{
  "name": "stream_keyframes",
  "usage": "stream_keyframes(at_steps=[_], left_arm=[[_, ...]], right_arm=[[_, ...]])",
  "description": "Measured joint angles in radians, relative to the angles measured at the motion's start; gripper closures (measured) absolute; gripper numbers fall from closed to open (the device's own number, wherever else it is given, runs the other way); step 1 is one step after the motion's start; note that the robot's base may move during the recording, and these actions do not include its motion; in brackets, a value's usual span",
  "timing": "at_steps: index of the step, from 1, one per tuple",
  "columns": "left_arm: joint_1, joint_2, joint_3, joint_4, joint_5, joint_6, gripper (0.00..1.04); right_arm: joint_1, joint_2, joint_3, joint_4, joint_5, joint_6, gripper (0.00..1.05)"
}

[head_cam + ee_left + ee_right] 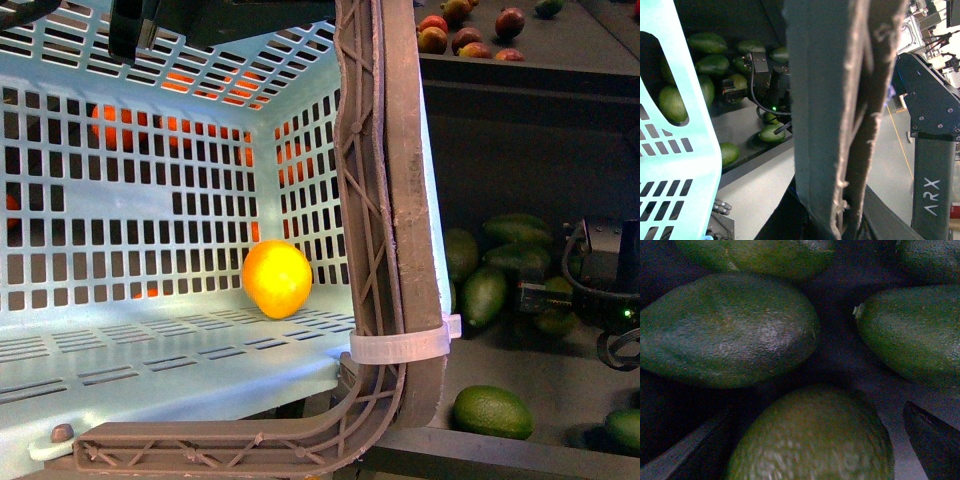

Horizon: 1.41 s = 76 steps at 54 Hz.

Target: Pick mango and avocado into basket

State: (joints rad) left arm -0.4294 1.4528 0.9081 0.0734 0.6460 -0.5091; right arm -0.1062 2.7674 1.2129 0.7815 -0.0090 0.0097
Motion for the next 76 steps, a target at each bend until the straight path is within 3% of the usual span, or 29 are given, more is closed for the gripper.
stream_keyframes(at_steps=[20,26,32,48,60,67,76], left_arm=[[0.000,0.000,0.000,0.000,0.001,0.000,0.94],[0.000,0.000,0.000,0.000,0.001,0.000,0.94],[0.000,0.000,0.000,0.000,0.001,0.000,0.94],[0.000,0.000,0.000,0.000,0.001,0.000,0.94],[0.000,0.000,0.000,0.000,0.000,0.001,0.94],[0.000,0.000,0.000,0.000,0.001,0.000,0.94],[0.000,0.000,0.000,0.000,0.001,0.001,0.94]], right_arm=[[0.000,0.006,0.015,-0.024,-0.019,0.022,0.08],[0.002,0.005,0.008,-0.020,-0.018,0.024,0.26],[0.002,-0.006,-0.013,-0.004,-0.014,0.026,0.33],[-0.016,-0.142,-0.133,0.047,-0.028,0.103,0.34],[-0.024,-0.444,-0.294,0.051,-0.102,0.225,0.35],[0.029,-0.652,-0.357,-0.006,-0.132,0.300,0.35],[0.174,-0.900,-0.366,-0.105,-0.151,0.360,0.35]])
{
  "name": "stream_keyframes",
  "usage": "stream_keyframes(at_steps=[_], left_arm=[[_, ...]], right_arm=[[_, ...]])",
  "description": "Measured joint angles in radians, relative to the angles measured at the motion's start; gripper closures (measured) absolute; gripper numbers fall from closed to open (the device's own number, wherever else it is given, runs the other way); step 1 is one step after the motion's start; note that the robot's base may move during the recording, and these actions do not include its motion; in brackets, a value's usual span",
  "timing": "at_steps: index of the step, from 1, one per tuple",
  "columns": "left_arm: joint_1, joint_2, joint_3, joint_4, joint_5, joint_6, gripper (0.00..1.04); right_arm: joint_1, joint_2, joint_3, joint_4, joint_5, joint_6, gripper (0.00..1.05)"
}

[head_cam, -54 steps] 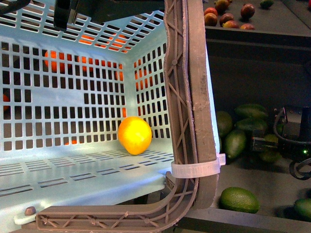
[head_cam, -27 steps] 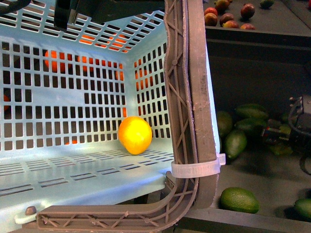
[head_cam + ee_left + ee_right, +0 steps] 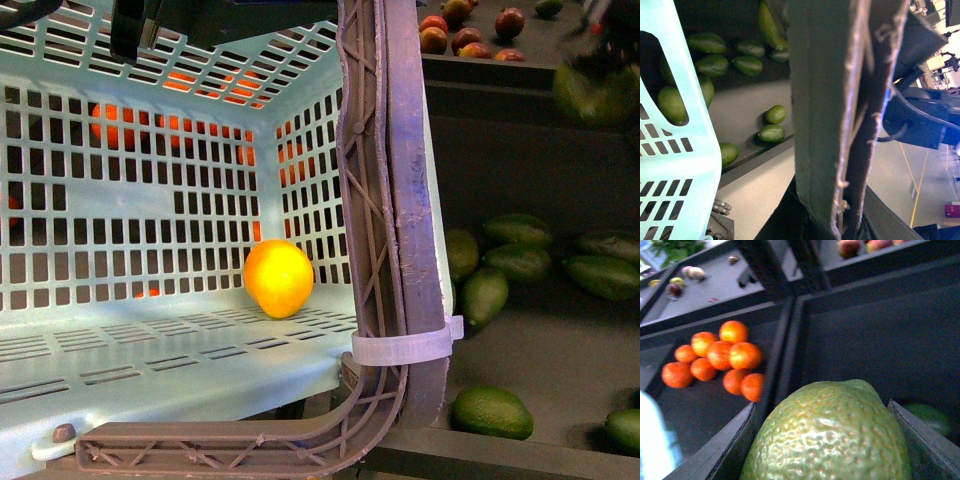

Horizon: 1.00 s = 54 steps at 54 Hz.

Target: Pick mango and avocado into basket

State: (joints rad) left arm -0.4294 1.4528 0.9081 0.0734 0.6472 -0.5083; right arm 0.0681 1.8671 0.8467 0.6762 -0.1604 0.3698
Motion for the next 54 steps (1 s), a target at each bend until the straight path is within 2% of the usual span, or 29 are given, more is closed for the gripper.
stream_keyframes(at_steps=[10,18,26,38,40,48,54], left_arm=[[0.000,0.000,0.000,0.000,0.000,0.000,0.94],[0.000,0.000,0.000,0.000,0.000,0.000,0.94],[0.000,0.000,0.000,0.000,0.000,0.000,0.94],[0.000,0.000,0.000,0.000,0.000,-0.001,0.94],[0.000,0.000,0.000,0.000,0.000,0.000,0.94],[0.000,0.000,0.000,0.000,0.000,0.000,0.94],[0.000,0.000,0.000,0.000,-0.006,-0.003,0.94]], right_arm=[[0.210,-0.130,0.000,-0.058,-0.013,0.001,0.35],[0.319,-0.127,-0.016,-0.068,-0.023,-0.003,0.35],[0.364,-0.122,-0.018,-0.068,-0.005,-0.008,0.35],[0.386,-0.075,-0.018,-0.049,0.011,-0.006,0.35],[0.389,-0.059,-0.021,-0.039,0.016,-0.005,0.26],[0.390,-0.052,-0.041,-0.019,0.033,-0.005,0.07],[0.377,-0.072,-0.073,-0.006,0.061,-0.005,0.08]])
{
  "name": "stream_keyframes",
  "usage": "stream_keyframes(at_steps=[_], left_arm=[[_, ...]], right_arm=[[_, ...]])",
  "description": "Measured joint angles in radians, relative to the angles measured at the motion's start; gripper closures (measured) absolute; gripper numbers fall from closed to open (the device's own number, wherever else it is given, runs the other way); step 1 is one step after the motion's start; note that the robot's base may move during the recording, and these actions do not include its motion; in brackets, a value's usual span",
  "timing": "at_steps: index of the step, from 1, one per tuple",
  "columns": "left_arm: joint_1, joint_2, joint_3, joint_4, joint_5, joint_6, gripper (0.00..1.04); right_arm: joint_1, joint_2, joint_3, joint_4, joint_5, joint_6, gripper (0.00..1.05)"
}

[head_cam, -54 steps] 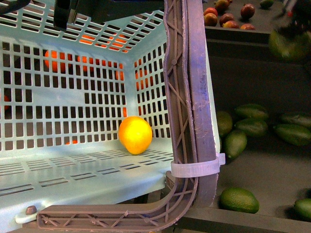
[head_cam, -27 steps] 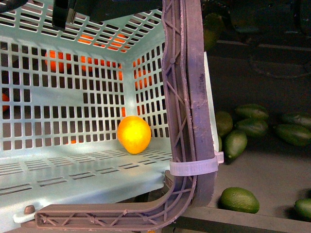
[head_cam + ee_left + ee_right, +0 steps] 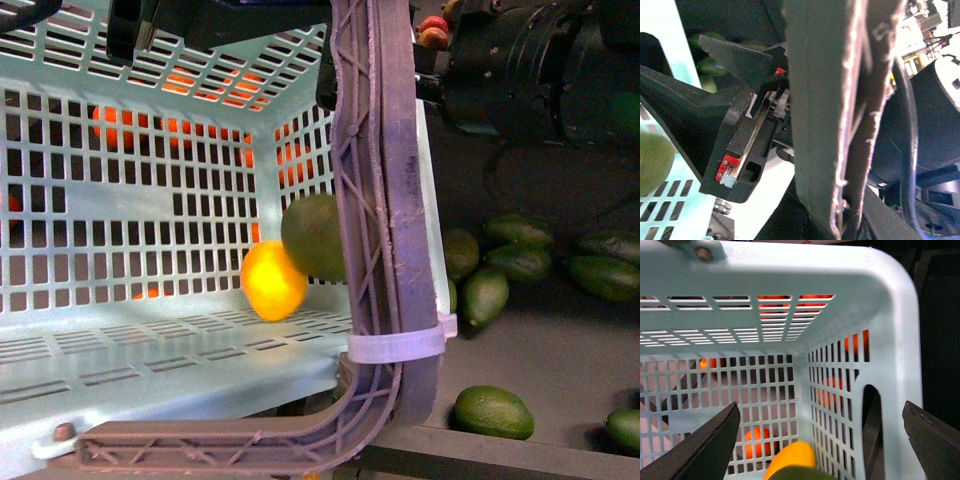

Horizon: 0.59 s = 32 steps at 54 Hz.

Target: Pick mango and avocado into basket

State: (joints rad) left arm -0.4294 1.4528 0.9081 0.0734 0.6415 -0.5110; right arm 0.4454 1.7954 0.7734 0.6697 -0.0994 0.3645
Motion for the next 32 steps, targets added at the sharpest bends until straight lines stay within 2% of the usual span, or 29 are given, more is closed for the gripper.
stream_keyframes(at_steps=[7,12,18,25,32], left_arm=[[0.000,0.000,0.000,0.000,0.006,-0.004,0.94],[0.000,0.000,0.000,0.000,0.003,-0.005,0.94],[0.000,0.000,0.000,0.000,0.002,-0.006,0.94],[0.000,0.000,0.000,0.000,0.003,-0.006,0.94],[0.000,0.000,0.000,0.000,0.005,-0.006,0.94]], right_arm=[[-0.060,-0.113,-0.067,0.013,0.107,-0.013,0.08],[-0.135,-0.292,-0.131,0.012,0.235,-0.063,0.08],[-0.214,-0.534,-0.240,-0.046,0.333,-0.087,0.08],[-0.236,-0.740,-0.364,-0.121,0.404,-0.097,0.08],[-0.227,-1.061,-0.555,-0.291,0.512,-0.104,0.08]])
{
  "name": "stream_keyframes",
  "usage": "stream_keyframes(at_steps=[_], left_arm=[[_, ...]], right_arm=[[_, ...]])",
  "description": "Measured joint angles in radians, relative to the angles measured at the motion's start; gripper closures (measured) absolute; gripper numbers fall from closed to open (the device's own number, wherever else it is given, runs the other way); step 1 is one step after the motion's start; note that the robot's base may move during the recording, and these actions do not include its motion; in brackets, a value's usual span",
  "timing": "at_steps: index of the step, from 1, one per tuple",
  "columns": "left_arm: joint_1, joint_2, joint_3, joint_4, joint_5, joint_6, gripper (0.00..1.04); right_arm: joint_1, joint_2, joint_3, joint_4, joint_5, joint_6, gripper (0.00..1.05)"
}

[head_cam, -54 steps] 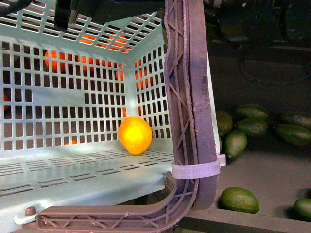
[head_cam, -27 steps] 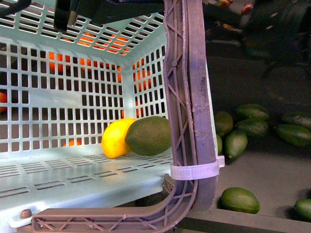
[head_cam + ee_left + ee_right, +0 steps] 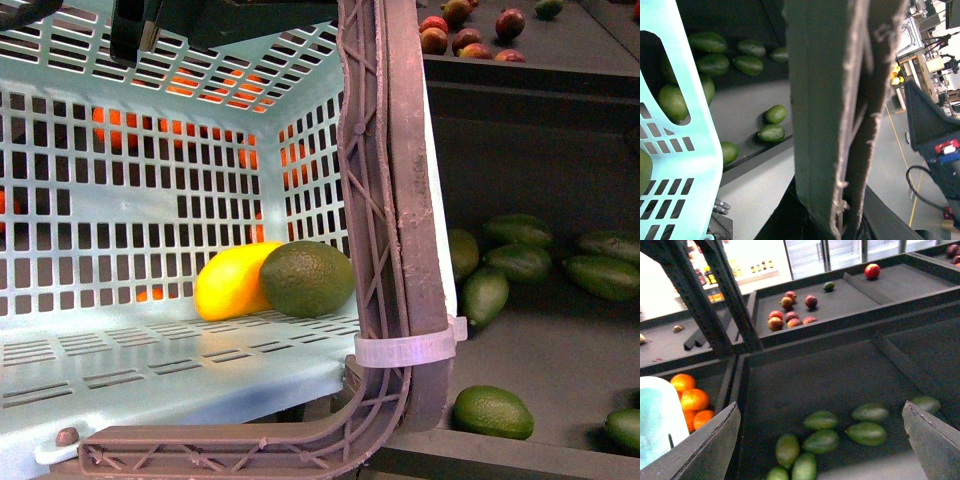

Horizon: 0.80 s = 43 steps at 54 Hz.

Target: Pick mango and avocado into basket

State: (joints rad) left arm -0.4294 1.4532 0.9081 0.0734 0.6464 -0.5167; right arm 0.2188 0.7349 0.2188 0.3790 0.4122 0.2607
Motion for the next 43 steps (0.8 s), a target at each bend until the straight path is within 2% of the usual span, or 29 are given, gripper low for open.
stream_keyframes(at_steps=[11,22,24,27,30,34,43], left_arm=[[0.000,0.000,0.000,0.000,0.000,0.000,0.94],[0.000,0.000,0.000,0.000,0.000,0.000,0.94],[0.000,0.000,0.000,0.000,0.000,0.000,0.94],[0.000,0.000,0.000,0.000,0.001,-0.001,0.94],[0.000,0.000,0.000,0.000,-0.003,0.000,0.94],[0.000,0.000,0.000,0.000,-0.002,0.000,0.94],[0.000,0.000,0.000,0.000,0.000,-0.003,0.94]], right_arm=[[0.007,-0.361,-0.159,-0.240,0.092,-0.029,0.08],[0.011,-0.395,-0.162,-0.246,0.101,-0.046,0.08],[-0.004,-0.407,-0.173,-0.216,0.044,-0.068,0.10],[-0.090,-0.455,-0.214,-0.130,-0.204,-0.160,0.24],[-0.175,-0.492,-0.214,-0.134,-0.362,-0.204,0.37],[-0.209,-0.513,-0.214,-0.152,-0.396,-0.228,0.49],[-0.216,-0.550,-0.214,-0.192,-0.409,-0.248,0.77]])
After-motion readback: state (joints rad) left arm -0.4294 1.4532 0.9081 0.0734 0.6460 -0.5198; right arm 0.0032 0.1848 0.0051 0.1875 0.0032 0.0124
